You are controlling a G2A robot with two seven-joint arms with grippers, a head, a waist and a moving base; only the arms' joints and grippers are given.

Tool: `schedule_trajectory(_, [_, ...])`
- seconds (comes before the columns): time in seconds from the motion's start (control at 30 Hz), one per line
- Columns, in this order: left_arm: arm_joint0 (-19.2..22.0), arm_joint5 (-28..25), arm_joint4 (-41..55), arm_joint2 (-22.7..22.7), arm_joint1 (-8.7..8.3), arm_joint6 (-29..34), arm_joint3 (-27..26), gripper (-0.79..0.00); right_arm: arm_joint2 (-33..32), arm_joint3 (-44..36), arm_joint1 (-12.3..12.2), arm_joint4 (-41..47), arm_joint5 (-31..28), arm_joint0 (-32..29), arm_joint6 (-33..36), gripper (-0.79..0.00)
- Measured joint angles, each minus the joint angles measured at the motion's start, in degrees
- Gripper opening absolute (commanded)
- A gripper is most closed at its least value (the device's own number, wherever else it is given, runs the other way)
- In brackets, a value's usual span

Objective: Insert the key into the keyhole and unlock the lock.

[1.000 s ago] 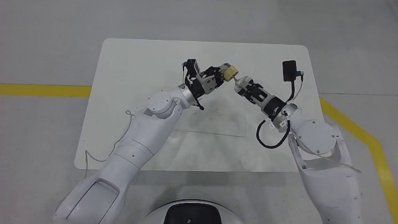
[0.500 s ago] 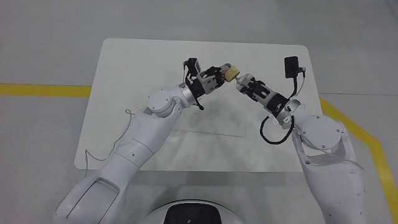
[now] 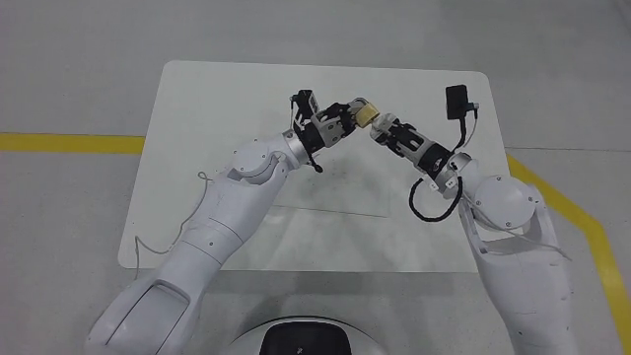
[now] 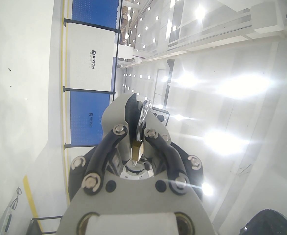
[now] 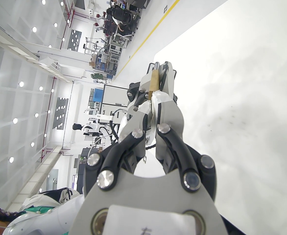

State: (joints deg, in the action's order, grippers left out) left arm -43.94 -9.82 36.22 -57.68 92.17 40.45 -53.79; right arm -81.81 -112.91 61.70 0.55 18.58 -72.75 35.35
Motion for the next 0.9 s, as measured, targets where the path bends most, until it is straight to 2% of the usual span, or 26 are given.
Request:
schedule_trajectory(0.03, [0.02, -0.01, 0.05, 0.01, 0.03, 0.01, 0.03, -0.785, 0.05, 0.10, 0.01, 0.09, 0.13, 0.10, -0.02, 0.000])
schedule_trajectory(0.6, [0.29, -1.23, -0.87, -0.26, 0.12, -1.34, 0.54, -0.785, -0.87, 0.22, -0.01, 0.65, -0.25, -0.13, -1.08, 0.000])
schedule_trajectory(0.7, [-0.85, -2.51, -1.12, -1.17, -0.07, -3.19, -0.71, -0.785, -0.87, 0.24, 0.02, 0.86, -0.40, -0.26, -1.22, 0.000])
schedule_trajectory(0.8, [-2.19, -4.60, -1.48, -1.80, -0.19, -4.51, -1.82, -0.785, -1.55, 0.88, 0.31, 5.84, -1.28, -1.10, -1.77, 0.000])
schedule_trajectory(0.83, [-2.45, -4.89, -1.50, -1.85, -0.19, -4.64, -1.96, -0.785, -1.98, 1.15, 0.36, 7.63, -1.34, -1.22, -1.61, -0.182])
schedule_trajectory(0.87, [-2.62, -5.14, -1.60, -1.89, -0.19, -4.83, -2.01, -0.785, -2.42, 1.37, 0.38, 9.26, -1.37, -1.31, -1.28, -0.419])
schedule_trajectory(0.9, [-2.76, -5.42, -1.63, -1.96, -0.18, -5.06, -2.01, -0.785, -3.09, 1.64, 0.42, 11.59, -1.53, -1.41, -0.63, -0.563])
